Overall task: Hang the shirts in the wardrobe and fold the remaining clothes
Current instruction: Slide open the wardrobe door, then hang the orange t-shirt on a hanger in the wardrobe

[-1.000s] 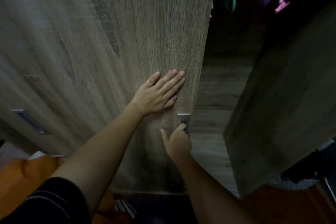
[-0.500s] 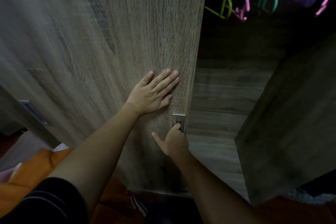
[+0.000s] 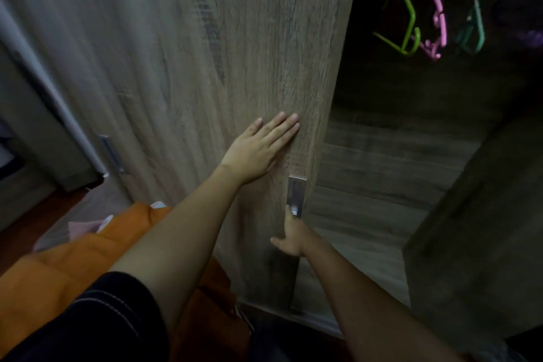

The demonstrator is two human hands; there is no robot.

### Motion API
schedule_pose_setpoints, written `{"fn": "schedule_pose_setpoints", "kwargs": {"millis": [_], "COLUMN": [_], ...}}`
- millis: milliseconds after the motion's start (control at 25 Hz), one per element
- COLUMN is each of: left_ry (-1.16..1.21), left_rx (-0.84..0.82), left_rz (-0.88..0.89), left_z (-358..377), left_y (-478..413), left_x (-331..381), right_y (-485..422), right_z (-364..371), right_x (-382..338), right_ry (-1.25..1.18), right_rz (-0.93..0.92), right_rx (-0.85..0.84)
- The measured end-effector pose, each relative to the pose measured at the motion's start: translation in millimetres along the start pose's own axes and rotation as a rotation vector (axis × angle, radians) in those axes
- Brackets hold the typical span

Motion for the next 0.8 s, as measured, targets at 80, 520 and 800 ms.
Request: {"fn": "schedule_pose_setpoints", "kwargs": {"millis": [80, 520, 800], "left_ry": [0.098, 0.078, 0.106], "left_rx": [-0.109, -0.437, -0.731], "left_rz": [-0.124, -0.831, -1.031], "left_z": [-10, -84, -77], "left_y": [17, 266, 408], "left_x": [-6, -80, -81], "right_y": [5, 29, 10], "right_z": [-5, 6, 62], "right_x": [-22, -225, -304], "right_ry": [0.088, 0.076, 0.180], "right_rz": [-0.076, -0.593, -0.638], "right_rx": [0.025, 0.251, 0.121]}}
Point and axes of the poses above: each hand's wrist, its own y-axis away from the middle knuckle, its own z-axis out of the palm, x = y × z, the point moved 9 cm from there along -y, towards the middle knuckle, and after that the axes turned 4 degrees about x, right-handed, at the moved point
